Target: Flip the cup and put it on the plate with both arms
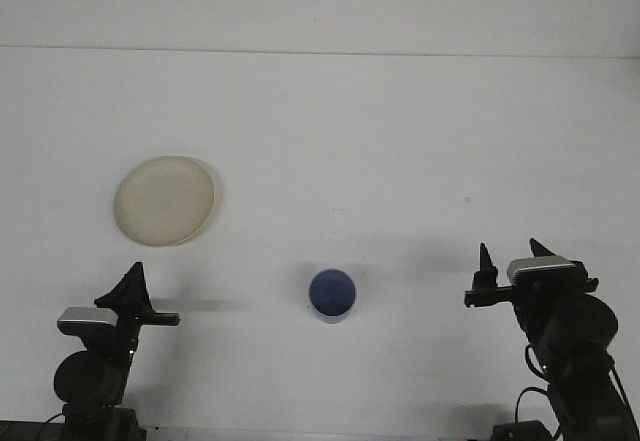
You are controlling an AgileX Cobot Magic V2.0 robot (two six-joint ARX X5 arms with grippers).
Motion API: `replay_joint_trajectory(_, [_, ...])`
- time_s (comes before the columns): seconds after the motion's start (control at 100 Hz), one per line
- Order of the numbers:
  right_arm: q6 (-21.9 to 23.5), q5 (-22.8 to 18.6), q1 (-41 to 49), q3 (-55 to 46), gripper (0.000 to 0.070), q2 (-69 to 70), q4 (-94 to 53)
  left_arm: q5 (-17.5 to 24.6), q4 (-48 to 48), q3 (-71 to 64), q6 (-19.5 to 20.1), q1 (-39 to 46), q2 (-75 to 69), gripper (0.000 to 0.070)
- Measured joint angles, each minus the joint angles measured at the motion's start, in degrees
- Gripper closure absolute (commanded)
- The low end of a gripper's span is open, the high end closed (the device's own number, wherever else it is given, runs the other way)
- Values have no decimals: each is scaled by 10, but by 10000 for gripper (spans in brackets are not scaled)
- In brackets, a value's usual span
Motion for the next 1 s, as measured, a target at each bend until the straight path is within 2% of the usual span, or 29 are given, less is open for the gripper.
replay_joint_trajectory(0.2, [0,0,0,0,174,0,0,0,-77,118,-4,0,33,687])
replay_joint_trajectory(0.49, [0,0,0,0,174,0,0,0,-266,344,-61,0,199,687])
replay_joint_trajectory(0.86, [1,0,0,0,174,0,0,0,-553,592,-58,0,445,687])
replay_joint_trajectory(1.0, [1,0,0,0,174,0,0,0,-592,610,-58,0,506,687])
